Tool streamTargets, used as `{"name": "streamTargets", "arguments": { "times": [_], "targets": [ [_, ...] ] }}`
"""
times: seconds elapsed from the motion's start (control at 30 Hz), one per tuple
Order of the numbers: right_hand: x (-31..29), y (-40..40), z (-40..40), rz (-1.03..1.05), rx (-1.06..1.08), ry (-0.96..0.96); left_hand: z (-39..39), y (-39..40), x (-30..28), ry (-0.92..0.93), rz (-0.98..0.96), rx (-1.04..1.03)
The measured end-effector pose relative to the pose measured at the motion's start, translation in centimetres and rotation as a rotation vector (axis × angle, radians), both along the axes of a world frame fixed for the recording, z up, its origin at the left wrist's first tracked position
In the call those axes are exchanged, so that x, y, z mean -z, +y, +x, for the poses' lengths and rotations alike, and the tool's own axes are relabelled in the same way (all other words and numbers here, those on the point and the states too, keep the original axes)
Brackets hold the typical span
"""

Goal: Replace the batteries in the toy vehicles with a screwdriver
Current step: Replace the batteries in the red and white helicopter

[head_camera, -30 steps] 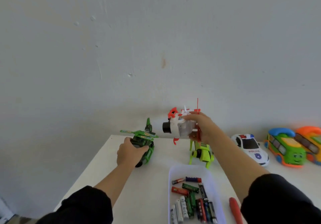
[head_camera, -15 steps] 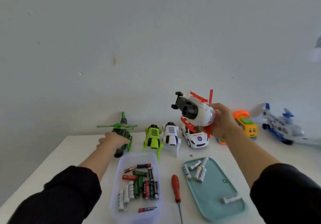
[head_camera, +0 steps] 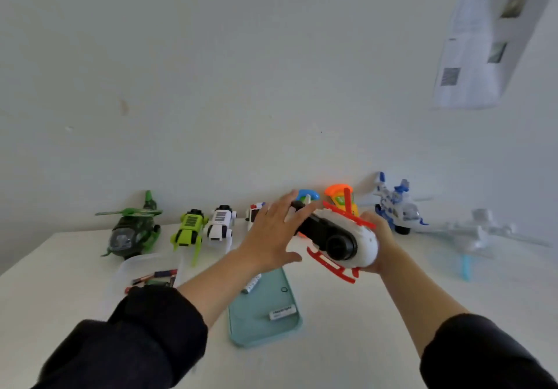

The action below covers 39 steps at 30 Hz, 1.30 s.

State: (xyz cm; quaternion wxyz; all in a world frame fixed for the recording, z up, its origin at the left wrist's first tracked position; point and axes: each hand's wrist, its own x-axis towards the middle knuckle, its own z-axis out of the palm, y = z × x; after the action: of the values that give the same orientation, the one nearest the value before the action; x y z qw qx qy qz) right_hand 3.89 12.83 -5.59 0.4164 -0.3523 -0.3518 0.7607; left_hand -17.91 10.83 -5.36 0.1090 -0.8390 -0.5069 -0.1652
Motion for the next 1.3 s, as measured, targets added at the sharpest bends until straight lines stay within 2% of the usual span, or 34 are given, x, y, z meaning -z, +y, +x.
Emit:
{"name": "streamTargets", "arguments": {
  "times": [0.1,0.13,0.23,0.3,0.37,0.43,0.53,0.6,0.7,0.77,0.9,1.0,1.07,1.17,1.23,1.3],
  "targets": [
    [1.6,-1.2,3.1,-0.09,-0.011,-0.046,3.6,-0.2,1.8,-0.282,-0.007,0.084],
    [2.2,-1.2,4.2,-0.118,-0.009,-0.107,4.4,0.0,2.3,-0.324,-0.033,0.07],
    [3.2,-0.8,7.1,-0.078,-0.041,-0.335,6.6,0.1,3.9,-0.271,-0.083,0.016],
    [3.4,-0.5,7.8,-0.071,-0.026,-0.391,7.2,-0.1,4.9,-0.25,-0.103,-0.024],
    [3.0,-0.4,8.3,0.06,0.059,-0.521,8.3,-0.4,6.0,-0.223,-0.138,-0.077],
    [2.1,-0.5,8.2,0.289,0.152,-0.684,9.1,-0.6,6.3,-0.187,-0.161,-0.138],
    [0.9,-1.6,7.4,0.653,0.178,-0.815,9.6,-0.4,5.7,-0.168,-0.131,-0.215],
    [1.0,-2.4,6.9,0.793,0.122,-0.962,10.0,-0.2,5.1,-0.161,-0.147,-0.259],
    [1.5,-2.9,6.3,0.964,-0.078,-1.413,10.4,-0.1,4.6,-0.187,-0.202,-0.31],
    [1.9,-2.7,6.3,0.996,-0.161,-1.58,10.1,-0.1,4.7,-0.242,-0.246,-0.295],
    [2.8,-2.1,5.9,1.012,-0.079,-1.569,7.3,-1.1,3.6,-0.429,-0.475,-0.174],
    [2.9,-1.8,5.5,0.981,-0.02,-1.512,3.4,-1.5,2.4,-0.464,-0.398,-0.319],
    [2.5,-1.6,5.9,0.913,-0.03,-1.442,0.0,-1.4,1.9,-0.346,-0.379,-0.551],
    [0.9,-1.6,6.3,0.821,-0.062,-1.319,-4.1,-1.6,1.8,-0.029,-0.598,-0.801],
    [-0.1,-1.8,6.3,0.775,-0.103,-1.276,-5.2,-2.0,2.9,0.168,-0.745,-0.854],
    [-0.5,-2.1,5.9,0.725,-0.124,-1.274,-5.6,-2.3,3.6,0.257,-0.772,-0.861]
  ]
}}
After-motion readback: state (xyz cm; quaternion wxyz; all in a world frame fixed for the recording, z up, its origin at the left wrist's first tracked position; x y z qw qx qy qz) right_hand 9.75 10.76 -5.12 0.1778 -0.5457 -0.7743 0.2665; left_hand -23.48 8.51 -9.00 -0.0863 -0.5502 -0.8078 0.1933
